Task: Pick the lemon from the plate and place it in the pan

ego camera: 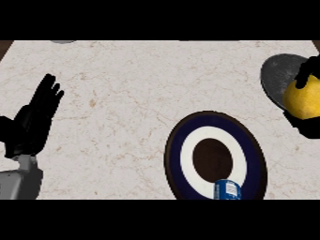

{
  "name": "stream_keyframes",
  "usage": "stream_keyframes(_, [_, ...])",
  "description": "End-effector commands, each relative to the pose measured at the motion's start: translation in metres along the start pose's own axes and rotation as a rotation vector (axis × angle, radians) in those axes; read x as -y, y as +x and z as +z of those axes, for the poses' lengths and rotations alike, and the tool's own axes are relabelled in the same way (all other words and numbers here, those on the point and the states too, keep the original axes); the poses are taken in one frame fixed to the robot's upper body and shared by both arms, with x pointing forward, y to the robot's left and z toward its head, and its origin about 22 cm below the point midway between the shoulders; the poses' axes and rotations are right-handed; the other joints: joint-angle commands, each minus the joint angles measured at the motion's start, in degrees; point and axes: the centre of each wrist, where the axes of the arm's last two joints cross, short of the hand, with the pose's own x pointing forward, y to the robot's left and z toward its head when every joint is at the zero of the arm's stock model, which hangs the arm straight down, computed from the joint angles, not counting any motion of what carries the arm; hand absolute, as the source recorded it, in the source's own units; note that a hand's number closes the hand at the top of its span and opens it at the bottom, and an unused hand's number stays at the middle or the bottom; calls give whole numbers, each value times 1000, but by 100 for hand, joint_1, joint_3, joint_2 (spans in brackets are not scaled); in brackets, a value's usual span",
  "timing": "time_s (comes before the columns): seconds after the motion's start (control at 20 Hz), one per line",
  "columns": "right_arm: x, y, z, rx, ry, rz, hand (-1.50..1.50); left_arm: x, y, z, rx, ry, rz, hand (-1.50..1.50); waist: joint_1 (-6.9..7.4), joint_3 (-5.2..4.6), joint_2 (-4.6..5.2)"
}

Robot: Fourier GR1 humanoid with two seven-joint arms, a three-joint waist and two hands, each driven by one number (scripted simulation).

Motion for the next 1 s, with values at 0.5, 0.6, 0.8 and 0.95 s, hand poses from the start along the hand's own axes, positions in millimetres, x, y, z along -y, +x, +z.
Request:
stream_keyframes(0.5, [-27,-162,-41,-161,-81,-99,150,13,3,6,-2,-33,6,0,149,10,49])
stream_keyframes(0.6, [-43,-174,-41,-136,-79,-124,150,0,-6,1,1,-15,0,0,126,8,47])
stream_keyframes(0.8, [-56,-197,-52,-101,-42,-133,150,21,-2,0,17,-29,-13,0,208,14,74])
stream_keyframes(0.95, [-89,-201,-47,-60,-20,-174,150,14,2,-2,10,-25,-9,0,223,17,84])
